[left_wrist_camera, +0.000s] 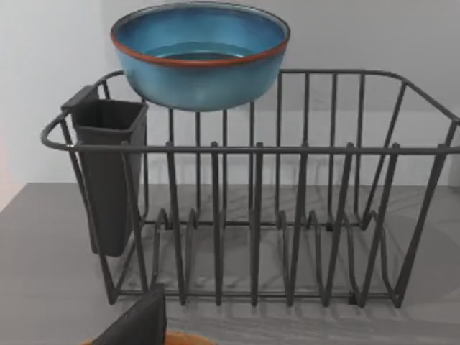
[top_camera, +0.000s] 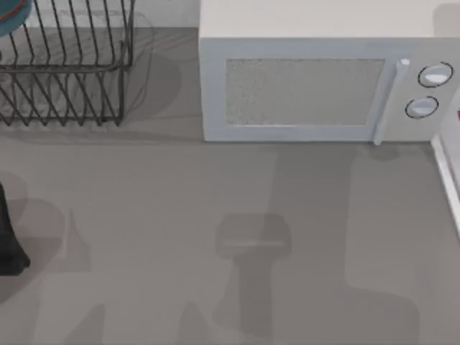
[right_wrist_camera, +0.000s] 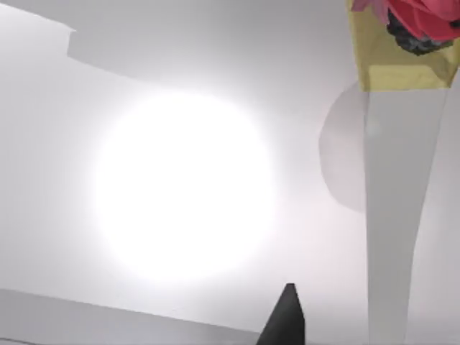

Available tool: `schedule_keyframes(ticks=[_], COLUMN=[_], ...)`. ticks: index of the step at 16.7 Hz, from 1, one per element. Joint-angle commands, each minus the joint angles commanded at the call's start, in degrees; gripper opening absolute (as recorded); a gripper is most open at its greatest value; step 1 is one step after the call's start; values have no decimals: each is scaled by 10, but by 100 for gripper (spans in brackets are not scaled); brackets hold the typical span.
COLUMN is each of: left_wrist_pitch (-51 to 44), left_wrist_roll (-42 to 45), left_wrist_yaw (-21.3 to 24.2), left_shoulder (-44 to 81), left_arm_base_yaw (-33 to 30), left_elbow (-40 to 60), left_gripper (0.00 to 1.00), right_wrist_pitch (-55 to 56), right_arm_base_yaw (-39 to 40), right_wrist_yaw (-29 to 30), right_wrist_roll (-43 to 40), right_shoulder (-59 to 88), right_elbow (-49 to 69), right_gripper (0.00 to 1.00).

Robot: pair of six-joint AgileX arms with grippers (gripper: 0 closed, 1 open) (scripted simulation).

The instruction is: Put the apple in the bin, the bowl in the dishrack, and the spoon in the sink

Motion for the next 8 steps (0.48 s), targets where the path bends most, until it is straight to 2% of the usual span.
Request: schedule_keyframes(ticks=[4, 8], left_wrist_pitch=[0, 0], left_wrist_roll=[0, 0], left_wrist_yaw=[0, 0], left_shoulder=[0, 0], left_arm_base_yaw=[0, 0], left_elbow=[0, 0], left_gripper=[100, 100], right_wrist_pitch=[61, 66], right_arm_base_yaw=[0, 0], right_wrist_yaw=[-2, -1], right_wrist_roll=[0, 0], right_shoulder=[-29, -32], right_elbow=[-79, -84], right_gripper=[0, 0])
